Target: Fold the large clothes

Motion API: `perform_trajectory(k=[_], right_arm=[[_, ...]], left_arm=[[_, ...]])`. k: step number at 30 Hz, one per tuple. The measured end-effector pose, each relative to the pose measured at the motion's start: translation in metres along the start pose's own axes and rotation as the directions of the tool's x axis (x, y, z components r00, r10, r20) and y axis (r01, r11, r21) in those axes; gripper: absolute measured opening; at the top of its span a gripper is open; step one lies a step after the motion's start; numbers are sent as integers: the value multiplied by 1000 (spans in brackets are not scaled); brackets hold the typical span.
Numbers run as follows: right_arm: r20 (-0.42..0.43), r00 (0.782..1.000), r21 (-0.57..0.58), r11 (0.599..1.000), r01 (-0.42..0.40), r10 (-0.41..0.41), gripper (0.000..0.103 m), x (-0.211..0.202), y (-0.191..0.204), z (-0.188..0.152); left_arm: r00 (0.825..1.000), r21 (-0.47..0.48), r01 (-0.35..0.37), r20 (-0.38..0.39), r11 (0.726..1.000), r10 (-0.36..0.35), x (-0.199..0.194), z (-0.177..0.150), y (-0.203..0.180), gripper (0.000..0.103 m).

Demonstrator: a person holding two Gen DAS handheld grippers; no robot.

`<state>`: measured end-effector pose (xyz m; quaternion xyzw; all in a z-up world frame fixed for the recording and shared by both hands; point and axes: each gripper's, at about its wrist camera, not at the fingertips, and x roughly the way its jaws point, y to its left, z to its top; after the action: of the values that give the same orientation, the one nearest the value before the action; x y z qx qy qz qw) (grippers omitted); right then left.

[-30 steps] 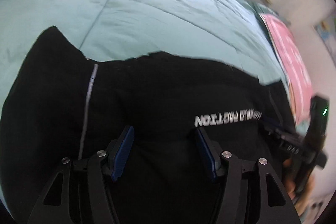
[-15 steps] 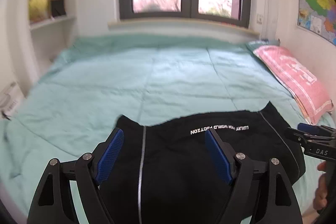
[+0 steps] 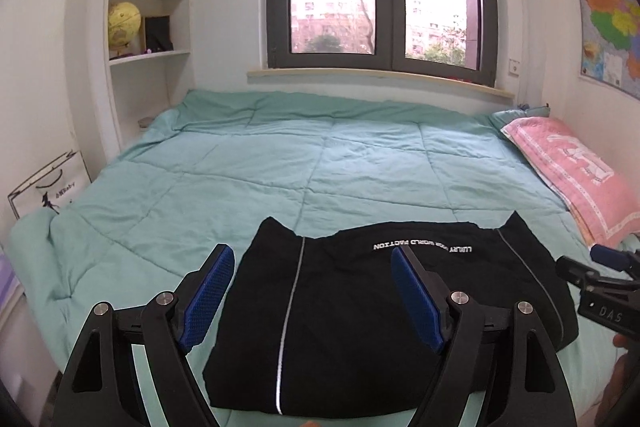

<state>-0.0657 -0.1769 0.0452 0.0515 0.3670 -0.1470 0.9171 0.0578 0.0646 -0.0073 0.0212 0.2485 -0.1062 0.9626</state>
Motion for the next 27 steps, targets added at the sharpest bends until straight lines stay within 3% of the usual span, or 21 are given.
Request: perform_trajectory(k=[7,21,27], right_arm=[[-34,999,-4,1000,-5,4,74,11,-3,-9],[-62,998,7,1000,-17,18,74,20,-5,-12],[-66,998,6,1000,-10,10,75,23,-8,-13]], left_arm=[[997,24,-64,-35,998,65,11,-8,-9,82],[997,40,-51,-64,998,53,16,-10,-15,82],[990,49,-49,-129,998,55,26,-13,-17,82]])
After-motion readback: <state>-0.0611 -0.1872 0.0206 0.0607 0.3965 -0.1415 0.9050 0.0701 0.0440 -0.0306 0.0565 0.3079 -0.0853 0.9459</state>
